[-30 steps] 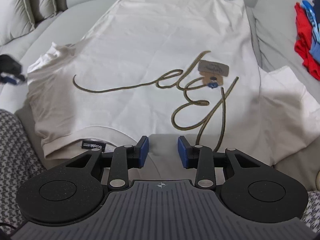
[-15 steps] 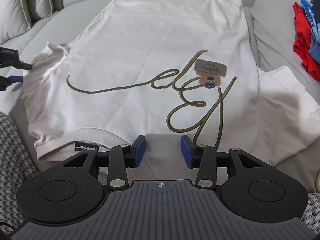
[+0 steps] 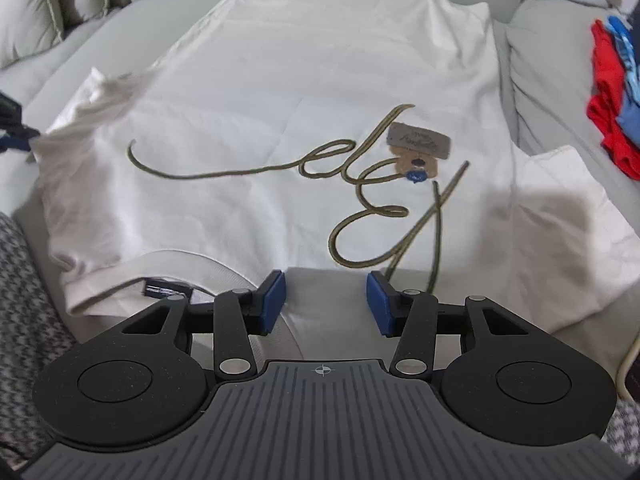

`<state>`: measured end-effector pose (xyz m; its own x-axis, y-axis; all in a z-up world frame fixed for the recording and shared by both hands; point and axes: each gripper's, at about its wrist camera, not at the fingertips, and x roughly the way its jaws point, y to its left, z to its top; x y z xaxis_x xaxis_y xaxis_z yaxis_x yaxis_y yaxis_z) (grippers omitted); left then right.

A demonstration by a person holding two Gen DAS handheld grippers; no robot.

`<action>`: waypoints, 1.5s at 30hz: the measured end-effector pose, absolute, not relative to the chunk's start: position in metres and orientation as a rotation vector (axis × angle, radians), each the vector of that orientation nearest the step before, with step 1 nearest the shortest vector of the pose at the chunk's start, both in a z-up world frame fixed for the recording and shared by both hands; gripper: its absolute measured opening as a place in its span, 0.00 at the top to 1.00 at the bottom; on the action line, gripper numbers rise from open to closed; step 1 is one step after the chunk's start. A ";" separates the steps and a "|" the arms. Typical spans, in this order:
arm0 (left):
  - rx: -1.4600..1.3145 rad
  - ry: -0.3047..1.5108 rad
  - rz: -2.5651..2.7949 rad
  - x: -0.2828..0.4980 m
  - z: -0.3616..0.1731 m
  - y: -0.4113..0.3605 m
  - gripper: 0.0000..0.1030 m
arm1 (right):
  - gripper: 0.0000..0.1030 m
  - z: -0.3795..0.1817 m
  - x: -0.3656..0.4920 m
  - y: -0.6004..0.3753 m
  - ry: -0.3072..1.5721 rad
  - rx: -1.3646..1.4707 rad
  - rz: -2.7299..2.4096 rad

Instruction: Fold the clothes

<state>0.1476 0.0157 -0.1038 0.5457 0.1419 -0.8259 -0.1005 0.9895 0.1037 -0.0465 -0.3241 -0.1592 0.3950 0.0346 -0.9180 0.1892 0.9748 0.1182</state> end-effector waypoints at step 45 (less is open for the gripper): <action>0.233 1.019 -0.420 -0.033 -0.016 -0.142 0.12 | 0.12 -0.028 -0.159 -0.363 0.965 0.379 -0.147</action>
<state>-0.0326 -0.1418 -0.0159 0.4546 -0.2295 -0.8606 0.4433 0.8964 -0.0049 -0.1588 -0.3628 -0.0279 0.5658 0.0452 -0.8233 0.2883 0.9246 0.2489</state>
